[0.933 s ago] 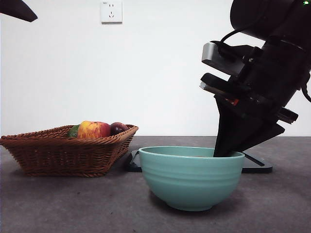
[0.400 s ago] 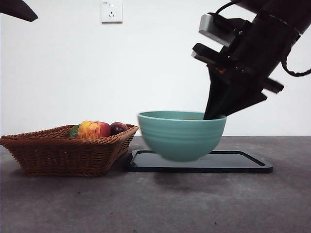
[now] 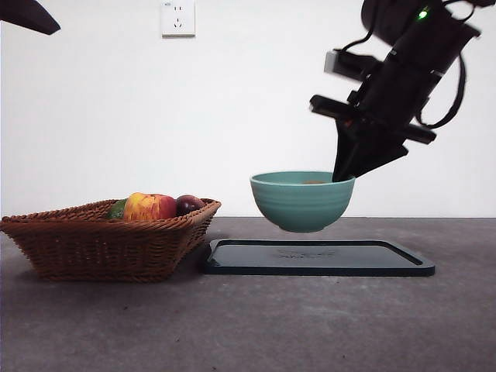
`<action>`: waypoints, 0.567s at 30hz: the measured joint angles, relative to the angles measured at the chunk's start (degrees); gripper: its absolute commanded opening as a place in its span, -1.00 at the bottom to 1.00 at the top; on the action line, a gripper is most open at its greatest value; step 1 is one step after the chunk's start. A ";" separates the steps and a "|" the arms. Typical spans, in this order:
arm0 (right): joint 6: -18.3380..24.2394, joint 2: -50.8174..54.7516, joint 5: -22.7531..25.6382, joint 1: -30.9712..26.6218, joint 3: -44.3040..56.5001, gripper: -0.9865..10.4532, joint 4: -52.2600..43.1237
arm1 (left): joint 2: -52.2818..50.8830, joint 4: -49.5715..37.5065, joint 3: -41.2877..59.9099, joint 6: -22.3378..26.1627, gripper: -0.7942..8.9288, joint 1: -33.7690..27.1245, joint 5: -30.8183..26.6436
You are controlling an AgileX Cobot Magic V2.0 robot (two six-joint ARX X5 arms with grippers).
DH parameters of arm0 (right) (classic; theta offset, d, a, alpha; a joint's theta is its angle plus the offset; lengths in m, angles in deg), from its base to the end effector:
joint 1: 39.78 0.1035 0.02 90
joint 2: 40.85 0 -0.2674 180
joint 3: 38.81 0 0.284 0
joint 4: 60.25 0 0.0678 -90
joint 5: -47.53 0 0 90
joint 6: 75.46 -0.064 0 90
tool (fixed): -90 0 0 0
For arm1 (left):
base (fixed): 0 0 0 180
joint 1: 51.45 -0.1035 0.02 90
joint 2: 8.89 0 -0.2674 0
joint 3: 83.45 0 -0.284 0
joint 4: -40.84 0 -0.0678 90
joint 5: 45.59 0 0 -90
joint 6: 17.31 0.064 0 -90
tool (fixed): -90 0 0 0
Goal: Pick up the wifruite, put it on the bowl, pick up the plate, put it on desk
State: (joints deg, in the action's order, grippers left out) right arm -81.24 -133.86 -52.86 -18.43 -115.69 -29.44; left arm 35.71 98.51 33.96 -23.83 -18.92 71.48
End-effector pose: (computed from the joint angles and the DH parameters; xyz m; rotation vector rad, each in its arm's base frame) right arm 0.3647 0.1550 0.1961 0.0135 0.8506 0.4799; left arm 0.1494 -0.1298 0.2993 -0.0646 0.7785 -0.9542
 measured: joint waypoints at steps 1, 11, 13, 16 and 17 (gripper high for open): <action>0.07 -1.57 0.00 -0.13 -1.16 -0.81 -0.04 | 0.00 0.00 0.00 0.00 -0.19 0.00 0.00; 1.09 -9.62 0.00 -0.85 -3.91 -0.81 -2.32 | 0.00 -0.02 0.00 0.00 -0.19 0.00 0.00; 1.09 -10.12 -0.04 -0.96 -3.91 -0.81 -2.62 | 0.00 0.00 0.00 0.00 -0.19 0.00 0.00; 1.09 -10.12 -0.07 -1.14 -3.91 -0.81 -2.67 | 0.00 0.00 0.00 0.00 -0.19 0.00 0.00; 1.09 -10.12 -0.07 -1.16 -3.91 -0.81 -2.67 | 0.00 0.00 0.00 0.00 -0.19 0.00 0.00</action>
State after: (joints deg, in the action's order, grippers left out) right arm -80.14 -143.98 -52.92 -19.59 -119.60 -32.11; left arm 35.71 98.51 33.96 -23.83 -18.92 71.48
